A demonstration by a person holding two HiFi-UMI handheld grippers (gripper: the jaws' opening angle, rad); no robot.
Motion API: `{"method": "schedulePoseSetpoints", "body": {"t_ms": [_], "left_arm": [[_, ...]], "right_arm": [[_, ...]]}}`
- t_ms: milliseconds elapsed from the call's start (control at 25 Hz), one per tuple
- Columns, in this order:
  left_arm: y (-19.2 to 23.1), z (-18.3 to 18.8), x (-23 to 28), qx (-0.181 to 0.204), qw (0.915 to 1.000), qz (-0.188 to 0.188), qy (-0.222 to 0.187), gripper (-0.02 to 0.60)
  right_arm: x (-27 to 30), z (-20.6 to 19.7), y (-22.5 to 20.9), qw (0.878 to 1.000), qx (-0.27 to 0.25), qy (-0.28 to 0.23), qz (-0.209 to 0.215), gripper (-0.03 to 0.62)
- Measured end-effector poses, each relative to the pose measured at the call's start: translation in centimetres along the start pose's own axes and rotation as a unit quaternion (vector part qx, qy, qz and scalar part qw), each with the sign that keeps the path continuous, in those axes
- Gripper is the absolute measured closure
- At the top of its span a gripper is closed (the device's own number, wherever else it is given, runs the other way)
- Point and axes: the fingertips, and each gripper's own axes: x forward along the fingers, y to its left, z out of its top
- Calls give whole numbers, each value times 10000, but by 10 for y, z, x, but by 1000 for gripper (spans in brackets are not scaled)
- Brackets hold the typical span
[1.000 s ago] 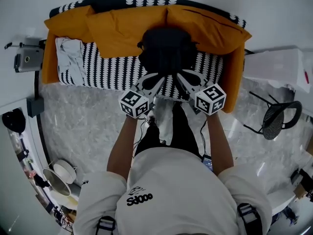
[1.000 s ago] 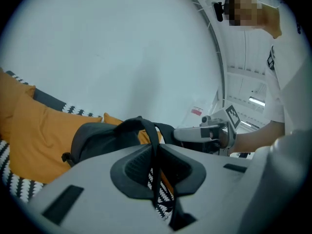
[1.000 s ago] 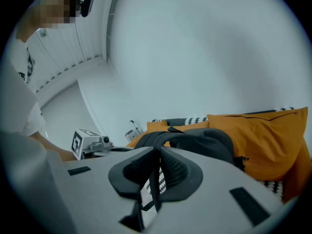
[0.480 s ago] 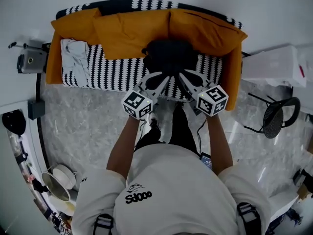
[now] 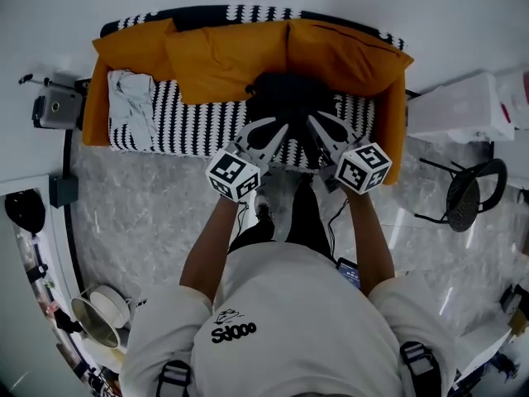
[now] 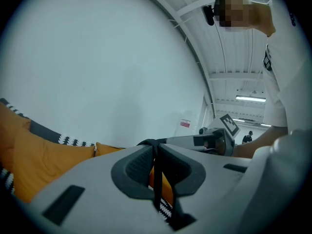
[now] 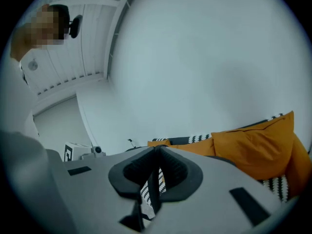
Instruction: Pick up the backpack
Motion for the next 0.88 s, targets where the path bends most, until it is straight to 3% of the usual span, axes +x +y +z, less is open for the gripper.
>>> {"method": "schedulePoseSetpoints", "body": {"t_ms": [360,880], "left_arm": [[-30,30,-30,324,9994,-71,-123,538],[-85,86,-121,993,9928,18,-676,538]], "right_arm": [[-23,3,57,9992,-369,-36,147,536],[-61,20,175,9930,-1034,-345,452,537]]}}
